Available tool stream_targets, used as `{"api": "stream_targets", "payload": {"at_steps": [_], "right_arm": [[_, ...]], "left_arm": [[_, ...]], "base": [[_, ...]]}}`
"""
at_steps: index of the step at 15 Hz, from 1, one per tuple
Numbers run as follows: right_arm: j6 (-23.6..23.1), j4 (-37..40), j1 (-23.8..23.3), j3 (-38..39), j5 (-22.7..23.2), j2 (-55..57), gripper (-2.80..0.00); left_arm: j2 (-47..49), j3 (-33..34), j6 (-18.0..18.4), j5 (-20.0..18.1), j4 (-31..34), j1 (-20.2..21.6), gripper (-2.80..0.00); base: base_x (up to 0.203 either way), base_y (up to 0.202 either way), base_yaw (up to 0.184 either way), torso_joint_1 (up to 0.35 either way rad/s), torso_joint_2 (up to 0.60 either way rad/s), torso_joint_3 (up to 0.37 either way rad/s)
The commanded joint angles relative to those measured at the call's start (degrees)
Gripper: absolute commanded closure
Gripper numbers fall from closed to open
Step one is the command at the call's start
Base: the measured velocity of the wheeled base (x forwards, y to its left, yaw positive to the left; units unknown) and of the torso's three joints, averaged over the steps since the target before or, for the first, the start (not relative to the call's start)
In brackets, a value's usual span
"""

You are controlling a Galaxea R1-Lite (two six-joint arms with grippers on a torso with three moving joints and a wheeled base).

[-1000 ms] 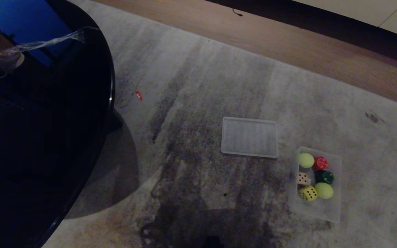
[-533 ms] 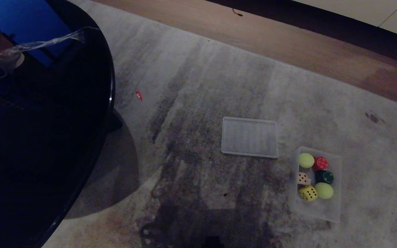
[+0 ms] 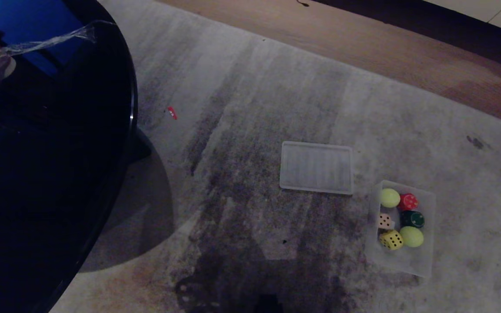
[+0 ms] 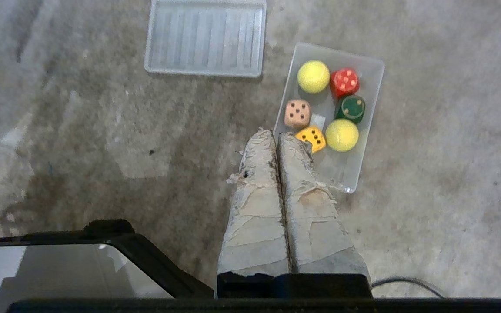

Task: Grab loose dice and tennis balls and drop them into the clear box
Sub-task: Close the lid

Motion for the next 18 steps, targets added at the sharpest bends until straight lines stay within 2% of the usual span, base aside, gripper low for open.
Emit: {"api": "stream_targets", "payload": {"at_steps": [1, 15, 18], "right_arm": [[-0.01, -0.01, 0.1, 0.01, -0.02, 0.09, 0.0], [-0.09, -0.01, 0.02, 0.01, -0.02, 0.09, 0.0], [0.0, -0.01, 0.02, 0.01, -0.02, 0.09, 0.0]], "left_arm": [[0.06, 0.0, -0.11, 0.04, -0.01, 0.0, 0.0], [0.06, 0.0, -0.05, 0.04, -0.01, 0.0, 0.0], [0.06, 0.0, -0.02, 0.04, -0.01, 0.0, 0.0]], "base": [[0.0, 0.0, 0.0, 0.002, 0.0, -0.193], [0.0, 0.0, 0.0, 0.002, 0.0, -0.197], [0.0, 0.0, 0.0, 0.002, 0.0, -0.071]]}}
